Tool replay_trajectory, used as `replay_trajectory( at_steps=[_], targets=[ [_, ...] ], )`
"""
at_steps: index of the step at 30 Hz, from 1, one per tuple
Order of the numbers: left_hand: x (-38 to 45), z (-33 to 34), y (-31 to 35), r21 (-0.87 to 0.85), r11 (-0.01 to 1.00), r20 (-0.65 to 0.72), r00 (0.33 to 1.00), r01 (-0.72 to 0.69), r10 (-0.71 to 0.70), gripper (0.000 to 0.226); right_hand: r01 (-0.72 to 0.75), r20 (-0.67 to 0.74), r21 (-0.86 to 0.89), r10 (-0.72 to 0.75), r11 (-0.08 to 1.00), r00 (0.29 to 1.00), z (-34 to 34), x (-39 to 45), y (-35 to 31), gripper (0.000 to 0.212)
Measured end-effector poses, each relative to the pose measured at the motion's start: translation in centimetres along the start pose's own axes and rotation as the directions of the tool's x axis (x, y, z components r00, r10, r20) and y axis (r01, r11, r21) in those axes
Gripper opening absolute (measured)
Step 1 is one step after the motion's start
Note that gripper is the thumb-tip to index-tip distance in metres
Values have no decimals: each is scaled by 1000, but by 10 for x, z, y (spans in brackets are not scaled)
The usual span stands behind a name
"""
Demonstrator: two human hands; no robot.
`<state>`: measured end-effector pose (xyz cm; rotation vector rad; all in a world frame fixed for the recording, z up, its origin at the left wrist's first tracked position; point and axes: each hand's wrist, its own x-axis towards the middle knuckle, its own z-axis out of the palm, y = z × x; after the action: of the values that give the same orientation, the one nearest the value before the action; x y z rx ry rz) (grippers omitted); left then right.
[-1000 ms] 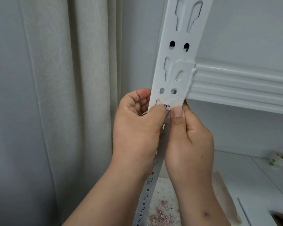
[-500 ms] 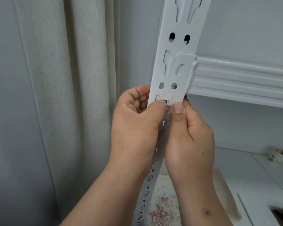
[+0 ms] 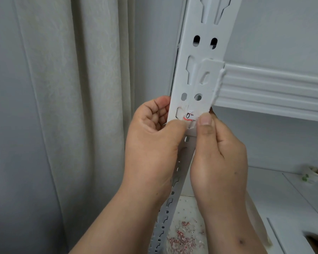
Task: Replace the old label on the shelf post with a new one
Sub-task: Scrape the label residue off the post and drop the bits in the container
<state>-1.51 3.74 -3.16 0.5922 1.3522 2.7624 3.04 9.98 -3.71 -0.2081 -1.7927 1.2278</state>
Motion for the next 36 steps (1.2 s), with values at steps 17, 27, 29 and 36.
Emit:
replay_trajectory(
  at_steps=[17, 27, 29, 36],
  targets=[
    [1, 1, 2, 30, 999, -1, 1000, -10, 10, 34, 57, -52, -110, -63, 992, 997, 6, 0, 8, 39],
    [-1, 0, 0, 5, 1000, 20, 1000, 18, -18, 43, 67, -52, -150, -76, 986, 996, 8, -1, 7, 41],
    [-2, 2, 0, 25, 1000, 11, 1000, 17, -17, 43, 68, -45, -154, -76, 986, 996, 7, -1, 7, 42],
    [-3, 0, 3, 59, 998, 6, 1000, 2, -3, 32, 66, -29, -147, -71, 987, 997, 6, 0, 7, 38]
  ],
)
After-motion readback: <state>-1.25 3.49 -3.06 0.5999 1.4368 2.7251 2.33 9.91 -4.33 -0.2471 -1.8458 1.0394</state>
